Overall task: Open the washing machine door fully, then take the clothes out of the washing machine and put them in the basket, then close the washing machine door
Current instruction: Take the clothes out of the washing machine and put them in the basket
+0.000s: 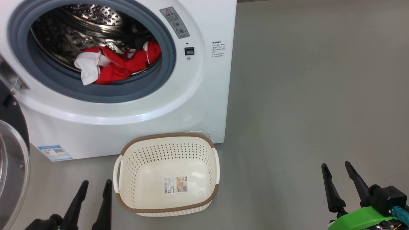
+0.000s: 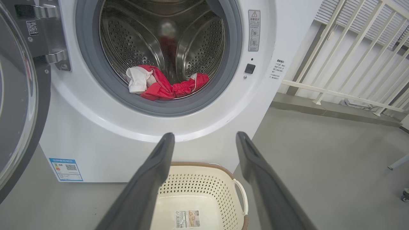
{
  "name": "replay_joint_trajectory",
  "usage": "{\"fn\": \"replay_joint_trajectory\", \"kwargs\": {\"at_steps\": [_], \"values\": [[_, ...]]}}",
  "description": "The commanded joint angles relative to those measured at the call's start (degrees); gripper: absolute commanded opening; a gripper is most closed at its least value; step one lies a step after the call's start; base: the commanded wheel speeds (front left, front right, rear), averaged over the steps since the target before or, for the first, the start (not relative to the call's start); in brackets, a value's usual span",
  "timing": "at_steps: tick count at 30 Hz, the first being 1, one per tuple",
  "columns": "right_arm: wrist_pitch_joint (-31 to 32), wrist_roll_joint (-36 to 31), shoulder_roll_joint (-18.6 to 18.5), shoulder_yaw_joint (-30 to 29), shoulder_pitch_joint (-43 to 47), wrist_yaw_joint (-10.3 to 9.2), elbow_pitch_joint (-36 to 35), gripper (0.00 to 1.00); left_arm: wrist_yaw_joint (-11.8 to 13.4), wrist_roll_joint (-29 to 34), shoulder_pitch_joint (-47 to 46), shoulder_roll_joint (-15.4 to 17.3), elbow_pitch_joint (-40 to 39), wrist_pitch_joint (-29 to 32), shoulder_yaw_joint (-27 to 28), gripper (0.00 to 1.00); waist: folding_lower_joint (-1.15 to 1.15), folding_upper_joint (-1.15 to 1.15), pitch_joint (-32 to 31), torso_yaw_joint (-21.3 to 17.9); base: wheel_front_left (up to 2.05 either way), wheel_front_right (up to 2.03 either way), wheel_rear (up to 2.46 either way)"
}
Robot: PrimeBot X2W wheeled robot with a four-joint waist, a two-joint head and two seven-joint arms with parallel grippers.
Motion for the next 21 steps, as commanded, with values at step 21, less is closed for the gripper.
{"fn": "replay_joint_trajectory", "kwargs": {"at_steps": [21], "values": [[-0.54, -0.37, -0.37, 1.46, -2.12, 0.29, -1.73, 1.00, -0.32, 2.13, -4.09, 0.32, -0.60, -0.29, 2.53, 1.00, 0.00, 0.00, 2.54, 0.73, 0.88, -0.93, 0.05]]}}
